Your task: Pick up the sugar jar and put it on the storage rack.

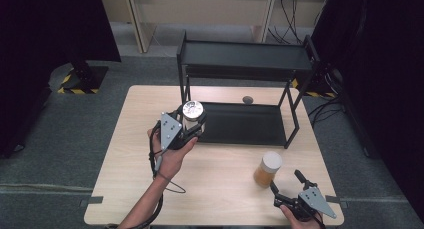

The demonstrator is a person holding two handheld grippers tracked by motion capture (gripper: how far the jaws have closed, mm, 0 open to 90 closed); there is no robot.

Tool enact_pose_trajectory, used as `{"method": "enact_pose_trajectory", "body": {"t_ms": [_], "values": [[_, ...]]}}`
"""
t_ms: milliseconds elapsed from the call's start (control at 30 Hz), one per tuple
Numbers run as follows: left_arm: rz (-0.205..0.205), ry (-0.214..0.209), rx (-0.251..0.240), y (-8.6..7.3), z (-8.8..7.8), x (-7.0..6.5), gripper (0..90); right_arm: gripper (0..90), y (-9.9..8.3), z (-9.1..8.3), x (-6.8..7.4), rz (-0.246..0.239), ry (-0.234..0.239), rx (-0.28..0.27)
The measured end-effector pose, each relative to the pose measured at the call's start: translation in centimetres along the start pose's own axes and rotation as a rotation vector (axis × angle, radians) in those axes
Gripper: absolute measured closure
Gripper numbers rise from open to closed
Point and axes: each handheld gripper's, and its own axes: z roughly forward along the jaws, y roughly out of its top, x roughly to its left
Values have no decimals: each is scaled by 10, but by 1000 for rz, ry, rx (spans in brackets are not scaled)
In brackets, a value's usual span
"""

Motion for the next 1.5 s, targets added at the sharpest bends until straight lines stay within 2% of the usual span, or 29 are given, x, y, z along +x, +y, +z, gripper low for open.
{"method": "enact_pose_trajectory", "body": {"t_ms": [1100,1500], "values": [[27,36,-74,41,23,9,347,53,0,0,0,-1,0,1],[35,45,-80,55,33,13,347,53,0,0,0,0,-1,0]]}}
